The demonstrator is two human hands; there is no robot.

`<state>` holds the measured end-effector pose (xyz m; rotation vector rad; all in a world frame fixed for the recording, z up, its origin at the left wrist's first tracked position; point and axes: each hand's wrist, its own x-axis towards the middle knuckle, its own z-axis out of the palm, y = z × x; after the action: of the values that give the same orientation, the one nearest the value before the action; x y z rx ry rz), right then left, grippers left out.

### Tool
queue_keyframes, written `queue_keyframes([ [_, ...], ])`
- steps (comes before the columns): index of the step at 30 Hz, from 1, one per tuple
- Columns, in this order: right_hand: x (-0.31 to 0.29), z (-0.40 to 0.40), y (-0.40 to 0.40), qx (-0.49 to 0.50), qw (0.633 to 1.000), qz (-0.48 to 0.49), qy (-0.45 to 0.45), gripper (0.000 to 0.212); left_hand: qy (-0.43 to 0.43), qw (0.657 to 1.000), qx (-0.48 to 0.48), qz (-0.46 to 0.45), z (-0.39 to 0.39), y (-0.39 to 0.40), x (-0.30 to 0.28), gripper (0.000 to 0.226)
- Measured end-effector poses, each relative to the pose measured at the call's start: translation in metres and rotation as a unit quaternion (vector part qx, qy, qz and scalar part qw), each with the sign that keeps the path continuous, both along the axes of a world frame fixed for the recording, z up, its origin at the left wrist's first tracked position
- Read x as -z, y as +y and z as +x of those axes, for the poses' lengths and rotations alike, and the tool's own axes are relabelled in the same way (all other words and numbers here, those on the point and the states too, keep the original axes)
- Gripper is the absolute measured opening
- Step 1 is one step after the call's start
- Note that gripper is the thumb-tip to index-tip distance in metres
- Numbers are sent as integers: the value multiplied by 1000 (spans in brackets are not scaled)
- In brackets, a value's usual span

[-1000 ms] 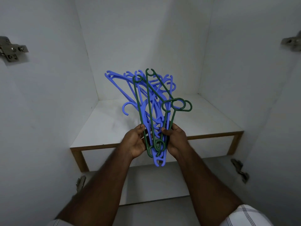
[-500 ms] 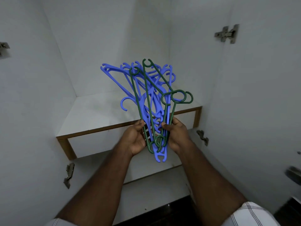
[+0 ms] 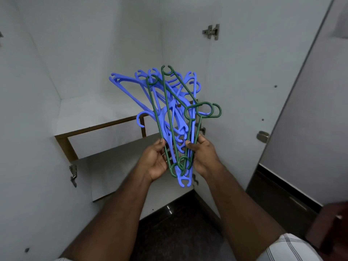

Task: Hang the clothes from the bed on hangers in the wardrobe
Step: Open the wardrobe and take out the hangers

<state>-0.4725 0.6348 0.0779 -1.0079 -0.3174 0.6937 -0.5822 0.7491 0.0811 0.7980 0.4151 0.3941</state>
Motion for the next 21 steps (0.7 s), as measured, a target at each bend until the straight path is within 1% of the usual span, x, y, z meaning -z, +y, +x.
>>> queue_keyframes([
  [4,0,-22,-43,20,1000,6,-1,34,-5,1000,24,-4,-16,-39,3,36],
  [11,12,-58,-139,50,998,21,14,29,8,998,62,21,-45,-126,10,38],
  [13,12,-69,-168,56,998,28,10,29,-2,997,74,19,-55,-156,10,38],
  [15,-14,-97,-159,75,997,19,28,29,5,996,87,17,-80,-143,-20,38],
  [16,-22,-110,-167,83,996,21,30,29,7,995,95,24,-89,-150,-28,38],
  [18,-23,-122,-202,96,995,22,14,30,6,993,109,37,-98,-183,-31,37],
  [21,-7,-127,-266,123,992,30,18,33,12,990,133,50,-99,-246,-19,36],
])
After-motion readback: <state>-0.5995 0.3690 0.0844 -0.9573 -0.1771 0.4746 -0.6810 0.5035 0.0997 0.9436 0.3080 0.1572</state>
